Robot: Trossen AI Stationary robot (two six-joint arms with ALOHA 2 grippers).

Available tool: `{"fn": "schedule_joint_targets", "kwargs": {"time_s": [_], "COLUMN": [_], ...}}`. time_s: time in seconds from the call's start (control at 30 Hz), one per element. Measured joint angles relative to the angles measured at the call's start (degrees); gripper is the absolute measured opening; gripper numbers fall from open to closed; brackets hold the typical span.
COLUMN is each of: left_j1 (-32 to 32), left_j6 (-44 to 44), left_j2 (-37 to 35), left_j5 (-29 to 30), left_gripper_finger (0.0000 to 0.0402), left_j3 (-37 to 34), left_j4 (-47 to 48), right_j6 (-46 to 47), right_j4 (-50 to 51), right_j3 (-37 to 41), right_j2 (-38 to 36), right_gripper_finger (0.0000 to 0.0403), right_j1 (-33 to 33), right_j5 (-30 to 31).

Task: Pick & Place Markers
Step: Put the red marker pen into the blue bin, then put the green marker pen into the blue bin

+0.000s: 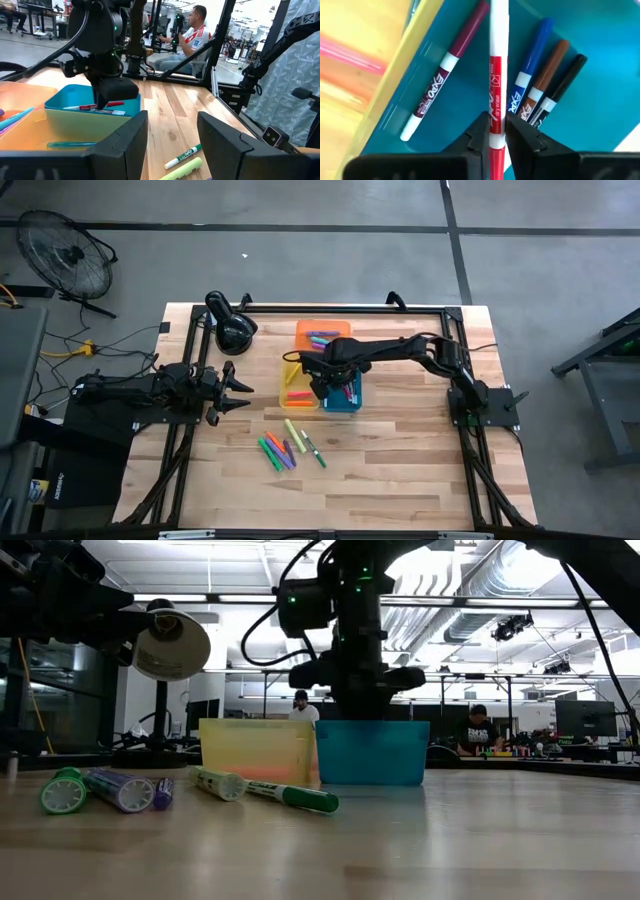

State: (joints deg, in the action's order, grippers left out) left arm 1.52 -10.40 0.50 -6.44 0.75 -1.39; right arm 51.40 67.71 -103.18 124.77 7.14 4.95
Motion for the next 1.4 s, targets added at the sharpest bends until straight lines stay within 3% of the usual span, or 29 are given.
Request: {"fn": "schedule_joint_targets", "kwargs": {"time_s": [0.43,0.87,1.4], "left_j1": [0.00,0.00,0.00], "left_j6": [-0.02,-0.02,0.00], "left_j2": [-0.01,0.00,0.01], "left_j5": [0.00,0.00,0.00], "left_gripper_finger": [0.0170,0.0170,0.0170], "left_j3": [0.00,0.00,0.00], "left_j4": [0.00,0.00,0.00], "right_j6": [-1.93,-3.72,-5.12], "right_j4": [-0.08,-5.69,-15.81], "right_j3": [-0.02,-0.04,-0.04], "right_j2": [-2.58,-6.92,-6.24], "right_gripper_finger": [0.0081,0.0130,0.0167], "right_j1": [-2.11,-11.87,-19.31], "right_j5": [4.94,9.22,3.68]}}
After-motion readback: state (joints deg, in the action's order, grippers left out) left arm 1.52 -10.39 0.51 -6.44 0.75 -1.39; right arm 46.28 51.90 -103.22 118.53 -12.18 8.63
